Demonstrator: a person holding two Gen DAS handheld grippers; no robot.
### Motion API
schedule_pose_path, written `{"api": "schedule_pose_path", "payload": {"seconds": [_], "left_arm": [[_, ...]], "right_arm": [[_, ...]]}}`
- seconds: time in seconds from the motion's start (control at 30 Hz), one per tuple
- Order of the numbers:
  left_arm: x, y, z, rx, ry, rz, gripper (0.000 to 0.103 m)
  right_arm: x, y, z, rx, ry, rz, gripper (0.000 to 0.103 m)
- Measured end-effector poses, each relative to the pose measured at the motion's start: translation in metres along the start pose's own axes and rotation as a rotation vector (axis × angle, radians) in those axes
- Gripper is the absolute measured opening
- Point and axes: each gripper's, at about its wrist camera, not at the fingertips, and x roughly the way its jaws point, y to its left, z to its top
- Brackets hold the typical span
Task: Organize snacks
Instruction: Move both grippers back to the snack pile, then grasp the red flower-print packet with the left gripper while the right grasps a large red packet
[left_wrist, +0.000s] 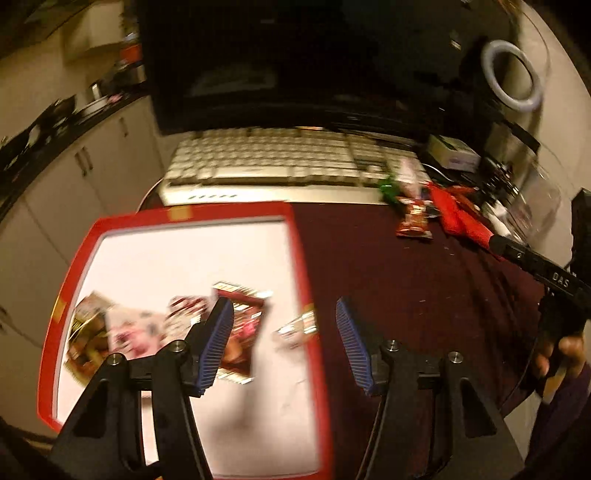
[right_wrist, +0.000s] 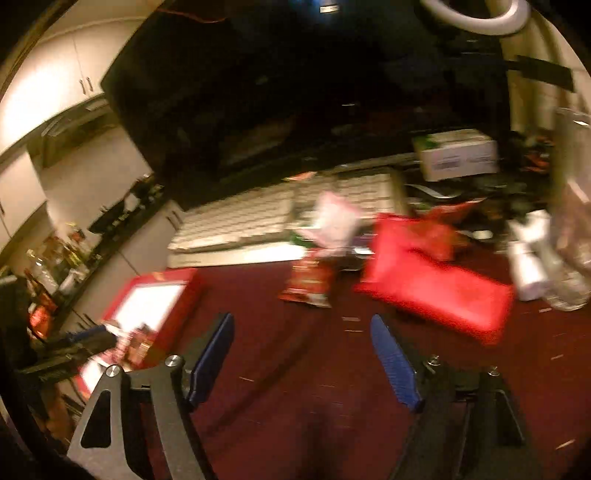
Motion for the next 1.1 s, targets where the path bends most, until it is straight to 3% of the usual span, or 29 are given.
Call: {"api": "schedule_pose_path", "payload": {"seconds": [0.17,0.33,0.53,0.77,0.93,1.1], "left_arm": [[0.016,-0.046,0.019,0.09,0.02,-0.023,0.057],[0.044,-0.088,0.04,0.154,0.058,-0.039,0.057],[0.085,-0.122,0.064,0.136,0.141,-0.063,0.057],[0.116,-0.149,0.08,0.159,0.181,-0.047,0.057],[0.136,-0.162,0.084,0.157,0.206,-0.062,0.057],[0.156,-0.164,0.083,0.132,0.227,-0.077,0.057]], "right_arm": [[-0.005,-0.038,0.005,-0.053,0.046,-0.08,0.079],[0.004,-0.047,0.012,-0.144,0.069,-0.127,0.079],[0.031,-0.045,0.022,-0.265,0.131,-0.179,0.079],[0.053,-0.049,0.025,-0.296,0.194,-0.144,0.079],[0.057,-0.054,0.022,-0.302,0.177,-0.13,0.084],[0.059,-0.056,0.025,-0.291,0.174,-0.133,0.078]]}}
